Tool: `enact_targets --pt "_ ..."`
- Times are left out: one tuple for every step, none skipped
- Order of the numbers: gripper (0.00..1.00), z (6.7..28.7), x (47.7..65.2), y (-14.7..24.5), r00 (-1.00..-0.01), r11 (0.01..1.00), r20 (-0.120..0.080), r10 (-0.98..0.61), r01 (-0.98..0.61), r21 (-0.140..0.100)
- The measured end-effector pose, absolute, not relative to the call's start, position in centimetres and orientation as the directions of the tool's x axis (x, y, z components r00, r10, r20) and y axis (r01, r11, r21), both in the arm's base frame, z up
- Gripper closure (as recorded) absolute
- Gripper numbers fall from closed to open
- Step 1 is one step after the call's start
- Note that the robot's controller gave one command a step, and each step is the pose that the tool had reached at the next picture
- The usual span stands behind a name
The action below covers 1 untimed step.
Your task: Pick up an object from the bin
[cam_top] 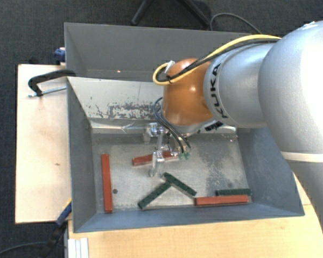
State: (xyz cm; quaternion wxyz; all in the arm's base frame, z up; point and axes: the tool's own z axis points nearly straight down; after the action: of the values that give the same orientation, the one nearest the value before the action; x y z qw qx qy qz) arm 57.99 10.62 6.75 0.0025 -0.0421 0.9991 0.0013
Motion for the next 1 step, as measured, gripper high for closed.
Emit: enact_targets --pt "0.00 6.86 58.11 10.73 -0.996 0.996 -0.006 -0.084 -0.084 0.003"
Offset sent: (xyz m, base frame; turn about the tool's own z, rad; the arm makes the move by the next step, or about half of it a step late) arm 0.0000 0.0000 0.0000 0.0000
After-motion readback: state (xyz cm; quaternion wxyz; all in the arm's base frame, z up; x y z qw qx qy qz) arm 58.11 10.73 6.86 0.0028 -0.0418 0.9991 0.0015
